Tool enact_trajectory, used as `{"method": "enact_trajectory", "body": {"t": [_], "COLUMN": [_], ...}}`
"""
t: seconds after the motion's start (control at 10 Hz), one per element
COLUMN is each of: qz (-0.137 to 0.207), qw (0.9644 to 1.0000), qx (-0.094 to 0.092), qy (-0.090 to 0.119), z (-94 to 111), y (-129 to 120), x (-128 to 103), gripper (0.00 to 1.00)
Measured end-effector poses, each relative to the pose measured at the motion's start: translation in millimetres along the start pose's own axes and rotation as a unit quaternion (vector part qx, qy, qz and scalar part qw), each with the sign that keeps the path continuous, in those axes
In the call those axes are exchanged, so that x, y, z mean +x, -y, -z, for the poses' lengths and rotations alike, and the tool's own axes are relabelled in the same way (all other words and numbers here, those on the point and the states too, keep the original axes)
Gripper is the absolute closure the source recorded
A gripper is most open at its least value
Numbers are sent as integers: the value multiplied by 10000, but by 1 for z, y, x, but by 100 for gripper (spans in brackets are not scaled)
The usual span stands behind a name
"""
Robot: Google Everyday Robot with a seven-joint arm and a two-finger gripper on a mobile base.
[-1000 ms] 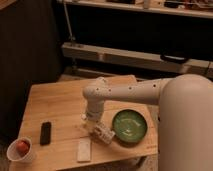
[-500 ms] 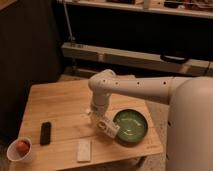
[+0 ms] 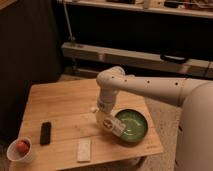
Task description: Place the bottle in the ceramic bowl
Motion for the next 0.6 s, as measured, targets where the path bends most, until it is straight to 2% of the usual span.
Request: {"method": "enact_trajectory", "body": {"t": [0.2, 0.3, 0.4, 0.6], "qz": [-50, -38, -62, -103], "qw": [10000, 9999, 9997, 9980], "qx": [-25, -63, -116, -244], "qy": [-30, -112, -214, -570], "z": [-1, 3, 11, 38], "y": [-6, -6, -8, -17], "x": [-17, -15, -14, -15], "gripper": [93, 93, 93, 93]}}
